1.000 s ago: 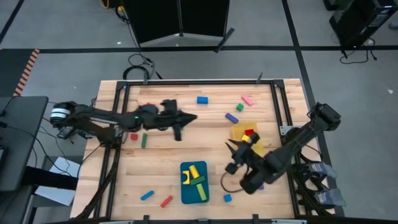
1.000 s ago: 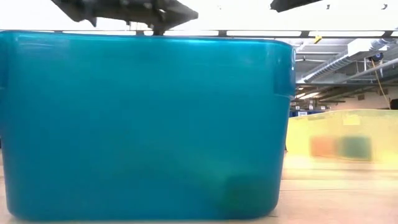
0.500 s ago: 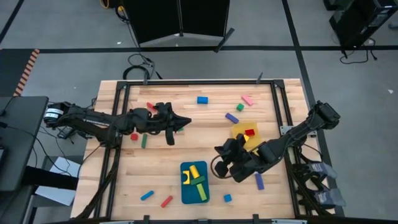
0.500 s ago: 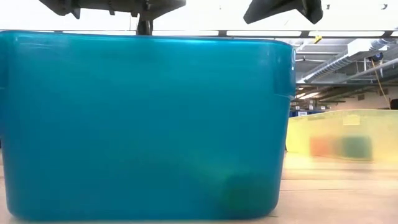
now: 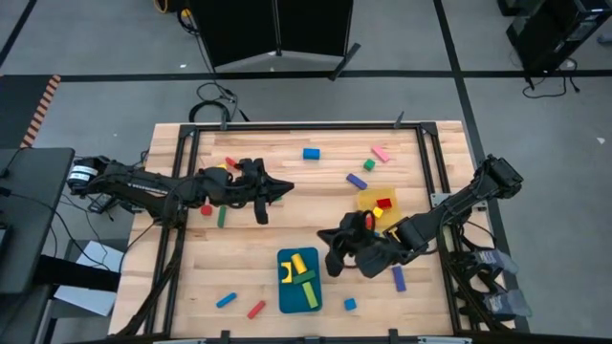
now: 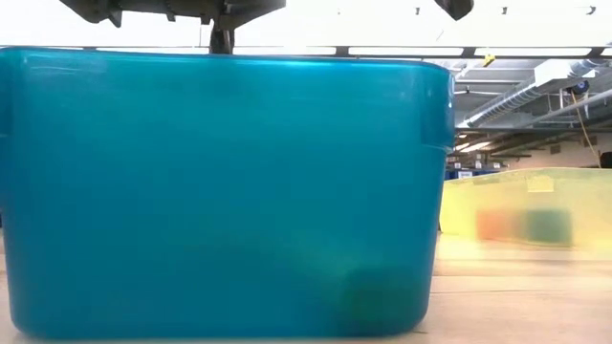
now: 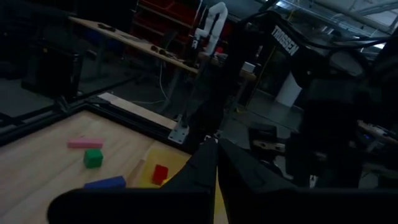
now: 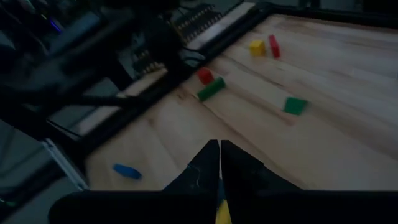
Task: Sort blocks by size
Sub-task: Put the large blue block into the blue bin
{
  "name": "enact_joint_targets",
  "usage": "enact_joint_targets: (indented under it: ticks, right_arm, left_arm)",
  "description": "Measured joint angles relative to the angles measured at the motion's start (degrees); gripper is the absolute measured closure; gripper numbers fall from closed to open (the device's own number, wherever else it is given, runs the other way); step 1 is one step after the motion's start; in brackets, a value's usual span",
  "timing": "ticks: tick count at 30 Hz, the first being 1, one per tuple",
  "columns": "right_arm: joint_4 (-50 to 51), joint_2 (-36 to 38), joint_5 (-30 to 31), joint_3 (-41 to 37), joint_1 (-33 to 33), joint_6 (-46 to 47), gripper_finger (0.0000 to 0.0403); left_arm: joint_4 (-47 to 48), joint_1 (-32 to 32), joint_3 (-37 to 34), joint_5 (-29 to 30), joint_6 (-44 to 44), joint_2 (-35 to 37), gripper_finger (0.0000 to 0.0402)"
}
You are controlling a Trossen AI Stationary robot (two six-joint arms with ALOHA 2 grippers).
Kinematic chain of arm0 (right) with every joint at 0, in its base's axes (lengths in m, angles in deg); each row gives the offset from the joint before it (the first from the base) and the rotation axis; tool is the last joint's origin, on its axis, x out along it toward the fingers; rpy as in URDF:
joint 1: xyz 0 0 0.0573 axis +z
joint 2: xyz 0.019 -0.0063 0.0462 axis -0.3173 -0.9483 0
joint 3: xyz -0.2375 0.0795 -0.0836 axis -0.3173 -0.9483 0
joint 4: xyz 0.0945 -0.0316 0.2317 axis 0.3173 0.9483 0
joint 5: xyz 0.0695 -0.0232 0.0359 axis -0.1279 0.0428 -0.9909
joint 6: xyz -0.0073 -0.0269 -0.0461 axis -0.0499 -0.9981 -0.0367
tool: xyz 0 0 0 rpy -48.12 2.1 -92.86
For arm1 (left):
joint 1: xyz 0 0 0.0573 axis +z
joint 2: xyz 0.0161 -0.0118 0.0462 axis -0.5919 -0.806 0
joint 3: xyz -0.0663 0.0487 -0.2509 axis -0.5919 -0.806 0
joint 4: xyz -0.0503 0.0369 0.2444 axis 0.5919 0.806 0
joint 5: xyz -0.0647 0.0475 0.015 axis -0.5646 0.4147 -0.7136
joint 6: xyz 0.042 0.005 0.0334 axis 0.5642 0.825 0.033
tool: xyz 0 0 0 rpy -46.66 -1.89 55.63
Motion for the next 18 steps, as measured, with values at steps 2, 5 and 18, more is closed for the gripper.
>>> enact_joint_targets:
  ticks: [2,5,18]
  right_arm:
    - [-2.3,0.0,0.0,0.0,0.0,0.0,0.0376]
    - [-5.0,0.0,0.0,0.0,0.0,0.0,0.0375]
    - [-11.3,0.0,-0.1,0.0,0.0,0.0,0.0374]
  left_arm:
    - [0.0,0.0,0.0,0.0,0.0,0.0,0.0379]
    - [0.0,-0.2,0.0,0.0,-0.2,0.0,0.0379]
    - [0.0,-0.9,0.0,0.1,-0.1,0.0,0.0379]
